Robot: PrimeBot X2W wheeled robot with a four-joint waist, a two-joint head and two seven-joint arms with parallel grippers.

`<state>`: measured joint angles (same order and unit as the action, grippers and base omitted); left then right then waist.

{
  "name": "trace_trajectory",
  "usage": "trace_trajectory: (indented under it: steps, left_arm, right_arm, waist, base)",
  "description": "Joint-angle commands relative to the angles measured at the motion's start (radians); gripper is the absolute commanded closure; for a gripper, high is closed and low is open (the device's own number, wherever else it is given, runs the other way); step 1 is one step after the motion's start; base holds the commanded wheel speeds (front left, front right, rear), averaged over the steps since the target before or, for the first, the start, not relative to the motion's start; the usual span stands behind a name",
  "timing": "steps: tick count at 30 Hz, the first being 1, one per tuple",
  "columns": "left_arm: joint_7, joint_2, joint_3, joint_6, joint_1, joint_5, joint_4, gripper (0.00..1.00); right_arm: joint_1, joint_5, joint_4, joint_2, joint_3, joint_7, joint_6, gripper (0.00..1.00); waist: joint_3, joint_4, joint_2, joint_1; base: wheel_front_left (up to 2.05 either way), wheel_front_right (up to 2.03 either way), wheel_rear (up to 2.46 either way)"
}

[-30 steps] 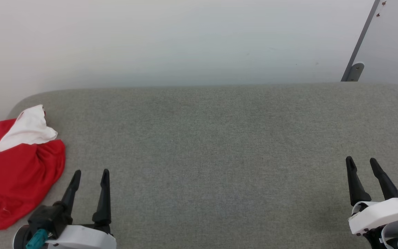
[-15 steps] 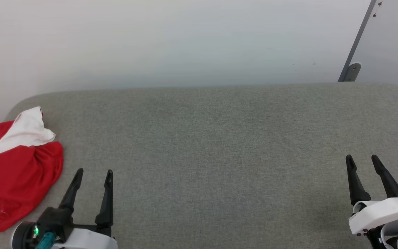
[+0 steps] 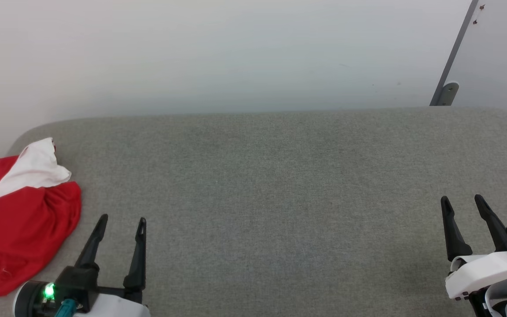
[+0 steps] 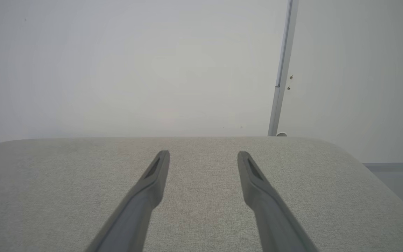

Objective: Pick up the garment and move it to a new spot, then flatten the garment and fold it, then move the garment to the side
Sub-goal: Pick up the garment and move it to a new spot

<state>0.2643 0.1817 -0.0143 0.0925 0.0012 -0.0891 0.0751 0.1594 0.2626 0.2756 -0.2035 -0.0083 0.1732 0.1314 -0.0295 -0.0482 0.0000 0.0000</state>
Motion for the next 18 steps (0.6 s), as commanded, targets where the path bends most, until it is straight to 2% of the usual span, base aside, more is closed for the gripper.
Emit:
trace_trajectory:
  steps: [1, 9, 18]
  left_arm:
    - [0.0, -0.001, -0.002, 0.003, 0.009, 0.008, -0.003, 0.0]
    - [0.0, -0.008, -0.013, -0.002, 0.003, -0.005, 0.008, 0.0]
    - [0.0, 0.0, -0.071, -0.029, 0.008, -0.032, 0.029, 0.0]
  right_arm:
    - [0.005, -0.004, -0.003, -0.003, -0.002, 0.003, -0.001, 0.0]
    - [-0.002, 0.005, -0.01, 0.0, 0.012, 0.0, -0.001, 0.0]
    - [-0.002, 0.024, -0.007, -0.007, 0.072, -0.014, -0.001, 0.0]
  waist:
    - [-0.001, 0.002, 0.0, 0.0]
    - [-0.008, 0.031, 0.0, 0.0]
    - [-0.047, 0.154, 0.0, 0.0]
  base:
    - [0.0, 0.0, 0.0]
    - [0.0, 0.0, 0.0]
    - [0.0, 0.0, 0.0]
